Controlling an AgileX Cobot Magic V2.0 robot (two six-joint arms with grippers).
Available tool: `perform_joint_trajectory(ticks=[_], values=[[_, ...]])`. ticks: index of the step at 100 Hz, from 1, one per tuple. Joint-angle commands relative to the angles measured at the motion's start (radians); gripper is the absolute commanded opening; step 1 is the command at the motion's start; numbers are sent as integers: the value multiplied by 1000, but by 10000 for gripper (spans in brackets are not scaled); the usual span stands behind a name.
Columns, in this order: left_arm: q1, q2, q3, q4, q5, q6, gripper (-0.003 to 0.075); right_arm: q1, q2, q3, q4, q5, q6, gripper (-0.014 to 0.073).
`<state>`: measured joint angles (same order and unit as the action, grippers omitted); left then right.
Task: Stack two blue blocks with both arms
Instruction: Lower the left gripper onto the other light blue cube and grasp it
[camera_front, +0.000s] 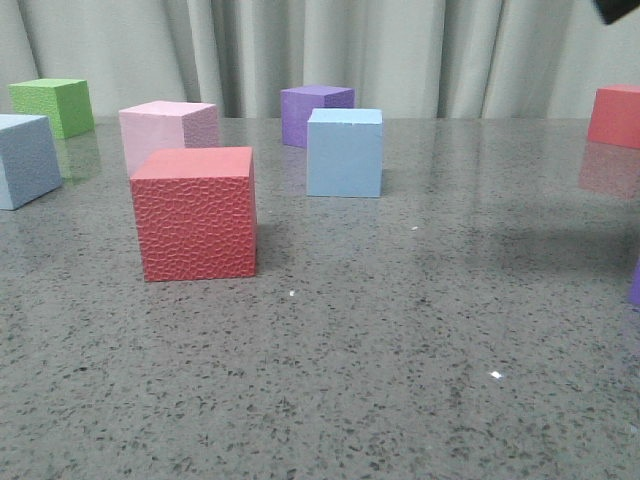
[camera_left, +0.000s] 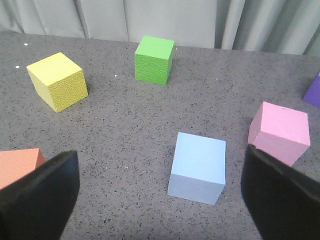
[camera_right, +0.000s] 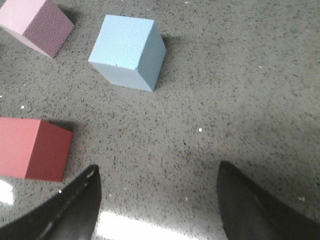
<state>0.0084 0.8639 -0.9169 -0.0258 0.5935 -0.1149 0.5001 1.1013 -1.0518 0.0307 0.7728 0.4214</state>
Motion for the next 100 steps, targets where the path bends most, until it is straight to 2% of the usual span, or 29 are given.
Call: perform_joint_trajectory(ticks=[1, 10, 21, 44, 70, 100], values=[[2, 55, -86, -40, -12, 39, 629, -1, -102, 44, -18, -107, -11, 493], [2, 134, -149, -95, 58, 99, 629, -1, -169, 92, -19, -114, -11, 493], [2, 237, -231, -106, 149, 106, 629, -1, -222, 123, -19, -104, -11, 493], [2, 437, -404, -125, 329, 157, 629, -1, -241, 126, -19, -90, -11, 493], [2, 602, -519, -156, 435, 187, 629, -1, -241, 126, -22, -91, -11, 493], [-23, 691, -530, -194, 428, 231, 629, -1, -241, 126, -24, -92, -11, 493]])
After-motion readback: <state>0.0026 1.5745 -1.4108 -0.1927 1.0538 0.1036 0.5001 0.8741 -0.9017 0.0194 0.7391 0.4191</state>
